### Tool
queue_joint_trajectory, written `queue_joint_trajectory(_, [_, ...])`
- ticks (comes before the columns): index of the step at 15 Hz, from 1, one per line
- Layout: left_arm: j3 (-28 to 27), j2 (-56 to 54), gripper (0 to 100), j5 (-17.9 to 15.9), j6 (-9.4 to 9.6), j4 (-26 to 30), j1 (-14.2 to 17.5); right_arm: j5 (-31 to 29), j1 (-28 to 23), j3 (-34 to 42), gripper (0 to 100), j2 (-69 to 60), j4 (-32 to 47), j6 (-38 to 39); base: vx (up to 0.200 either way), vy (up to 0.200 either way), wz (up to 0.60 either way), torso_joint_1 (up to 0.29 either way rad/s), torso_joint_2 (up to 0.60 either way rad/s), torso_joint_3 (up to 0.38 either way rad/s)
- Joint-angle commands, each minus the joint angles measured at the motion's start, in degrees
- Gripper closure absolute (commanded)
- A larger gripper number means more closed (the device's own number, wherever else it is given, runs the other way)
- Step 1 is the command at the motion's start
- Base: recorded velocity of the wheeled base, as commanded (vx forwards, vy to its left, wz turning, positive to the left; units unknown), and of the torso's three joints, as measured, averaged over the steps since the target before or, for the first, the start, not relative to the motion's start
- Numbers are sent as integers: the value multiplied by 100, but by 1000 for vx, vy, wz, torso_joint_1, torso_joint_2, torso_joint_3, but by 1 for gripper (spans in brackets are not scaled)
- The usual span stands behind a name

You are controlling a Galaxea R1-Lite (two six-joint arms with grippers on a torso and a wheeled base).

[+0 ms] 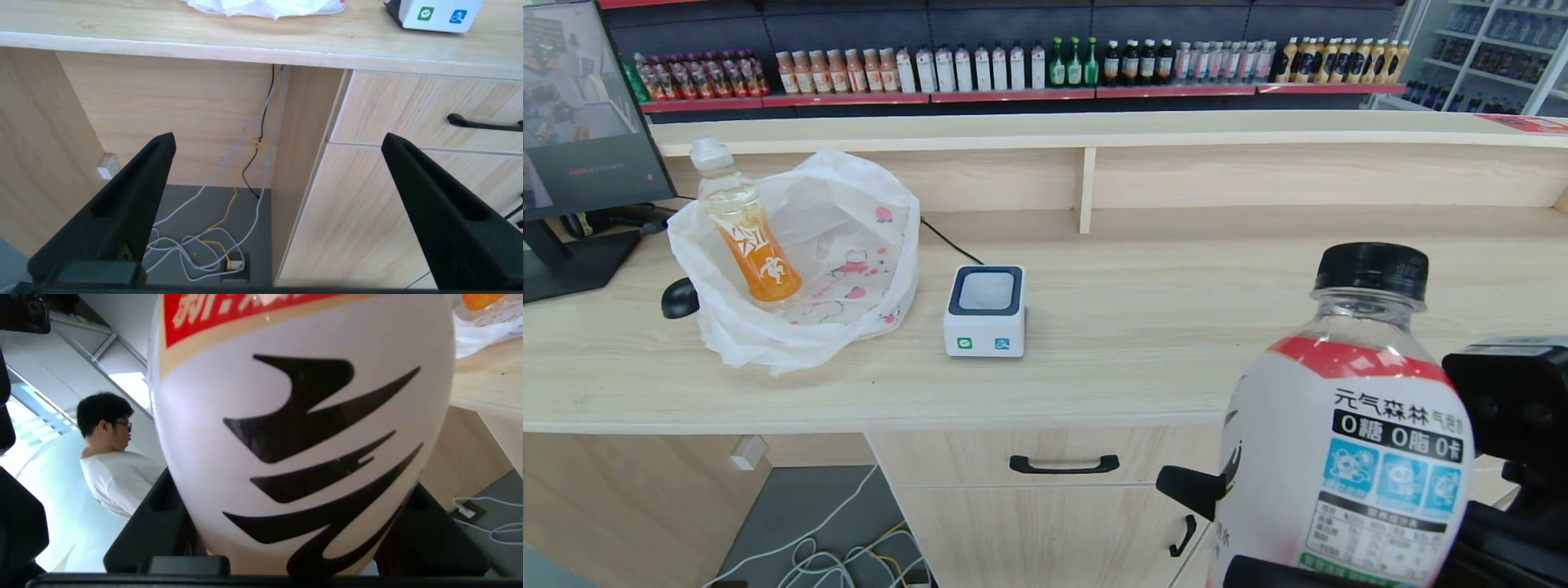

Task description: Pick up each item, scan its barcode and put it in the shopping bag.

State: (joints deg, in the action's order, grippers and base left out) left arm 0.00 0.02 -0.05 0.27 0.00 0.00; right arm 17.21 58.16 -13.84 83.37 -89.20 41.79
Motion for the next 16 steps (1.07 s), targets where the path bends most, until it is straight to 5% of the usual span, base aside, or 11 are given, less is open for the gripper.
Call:
queue_joint_trajectory(1, [0, -2, 0, 5, 0, 0, 0, 1, 2, 65, 100, 4, -19, -4, 0, 0, 0, 0, 0, 0])
queue_joint_trajectory(10, [0, -2, 0, -4, 0, 0, 0, -69, -121, 83, 100, -251, -19, -962, 0, 0, 0, 0, 0, 0])
queue_joint_trajectory(16, [0, -2, 0, -4, 0, 0, 0, -939, -305, 215, 100, -427, 8, -2333, 0, 0, 0, 0, 0, 0])
